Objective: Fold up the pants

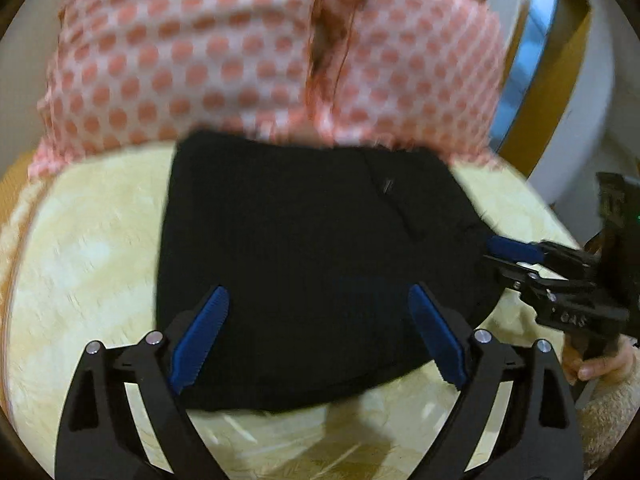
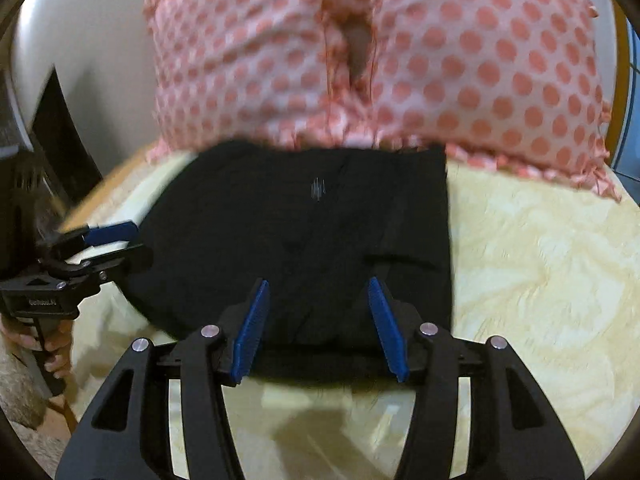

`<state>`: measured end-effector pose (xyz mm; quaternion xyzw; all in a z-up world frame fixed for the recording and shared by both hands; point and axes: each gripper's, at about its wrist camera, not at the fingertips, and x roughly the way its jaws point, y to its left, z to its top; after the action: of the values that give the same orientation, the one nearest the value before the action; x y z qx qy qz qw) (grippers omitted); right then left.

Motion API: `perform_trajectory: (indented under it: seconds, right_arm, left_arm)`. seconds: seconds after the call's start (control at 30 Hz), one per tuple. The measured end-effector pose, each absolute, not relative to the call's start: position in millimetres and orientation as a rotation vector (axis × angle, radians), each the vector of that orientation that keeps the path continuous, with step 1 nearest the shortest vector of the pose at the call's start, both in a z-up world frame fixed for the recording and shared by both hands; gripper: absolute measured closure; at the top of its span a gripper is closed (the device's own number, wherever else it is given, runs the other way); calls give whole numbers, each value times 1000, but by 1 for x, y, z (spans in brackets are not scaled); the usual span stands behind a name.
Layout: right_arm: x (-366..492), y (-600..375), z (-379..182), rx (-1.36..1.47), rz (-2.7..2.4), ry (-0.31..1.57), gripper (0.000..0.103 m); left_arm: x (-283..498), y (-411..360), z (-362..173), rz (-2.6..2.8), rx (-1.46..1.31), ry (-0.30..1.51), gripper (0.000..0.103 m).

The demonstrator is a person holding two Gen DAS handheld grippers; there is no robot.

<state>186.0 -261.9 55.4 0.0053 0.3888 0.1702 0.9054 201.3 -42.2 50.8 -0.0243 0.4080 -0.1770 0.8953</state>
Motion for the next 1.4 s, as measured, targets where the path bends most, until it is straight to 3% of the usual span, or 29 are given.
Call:
perform_trajectory:
  seconds: [0.17, 0.23, 0.27, 0.3, 0.7, 1.23, 1.4]
  right_arm:
    - [182, -244, 46, -102, 298, 814, 42]
    - [173, -247, 54, -87, 253, 793, 25]
    - [165, -253, 59, -66, 223, 761, 11]
    - [152, -261, 66, -42, 183, 714, 9]
    - [50, -252, 36, 30, 173, 649, 9]
    - [36, -227, 22, 22, 168, 669, 9]
    - [36, -224, 18, -30, 153, 663, 4]
  left_arm:
    - [207, -45, 38, -328, -50, 894, 11]
    - [196, -39, 49, -297, -67, 879, 7]
    - [183, -32, 57, -269, -67, 850, 2]
    - [173, -25, 62, -240, -60, 820, 2]
    - [47, 7, 41, -91, -21, 699, 2]
    - [36, -11, 14, -83, 41, 710, 2]
    - [33, -10, 14, -75, 34, 686, 2]
